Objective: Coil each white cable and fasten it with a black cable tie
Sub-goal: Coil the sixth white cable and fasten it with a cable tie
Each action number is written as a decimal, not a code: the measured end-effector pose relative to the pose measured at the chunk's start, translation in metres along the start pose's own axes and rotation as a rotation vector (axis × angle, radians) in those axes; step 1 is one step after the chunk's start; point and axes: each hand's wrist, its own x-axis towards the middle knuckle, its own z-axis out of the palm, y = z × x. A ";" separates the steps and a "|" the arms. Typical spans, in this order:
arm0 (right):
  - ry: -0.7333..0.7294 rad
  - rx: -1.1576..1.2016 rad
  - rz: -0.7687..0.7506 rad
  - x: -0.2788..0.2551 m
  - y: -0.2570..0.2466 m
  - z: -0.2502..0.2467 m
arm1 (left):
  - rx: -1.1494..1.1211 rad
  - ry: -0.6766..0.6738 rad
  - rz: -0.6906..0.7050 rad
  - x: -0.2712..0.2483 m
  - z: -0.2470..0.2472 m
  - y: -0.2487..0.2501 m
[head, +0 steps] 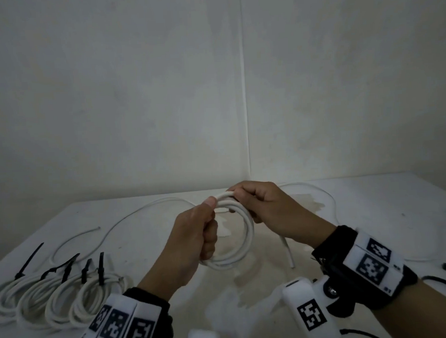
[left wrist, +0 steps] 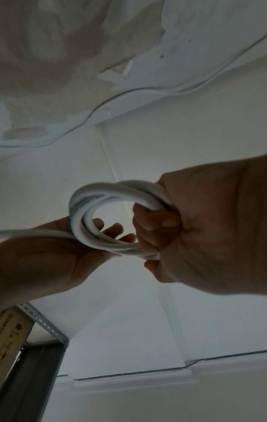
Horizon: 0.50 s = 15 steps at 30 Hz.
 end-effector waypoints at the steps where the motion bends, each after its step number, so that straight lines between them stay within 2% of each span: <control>1: 0.004 -0.014 0.006 0.000 0.001 -0.001 | -0.026 0.016 -0.001 0.001 -0.001 0.000; 5: 0.059 -0.210 0.001 0.000 0.003 -0.003 | -0.130 0.069 0.008 0.003 -0.004 0.000; 9: 0.121 0.101 0.039 -0.004 0.000 0.017 | -0.252 0.135 0.048 0.004 -0.001 0.000; 12: 0.219 0.131 -0.041 -0.004 0.002 0.035 | -0.311 0.177 0.084 0.005 0.004 -0.001; 15: 0.231 0.086 -0.087 -0.004 0.005 0.041 | -0.335 0.209 0.096 0.005 0.006 -0.006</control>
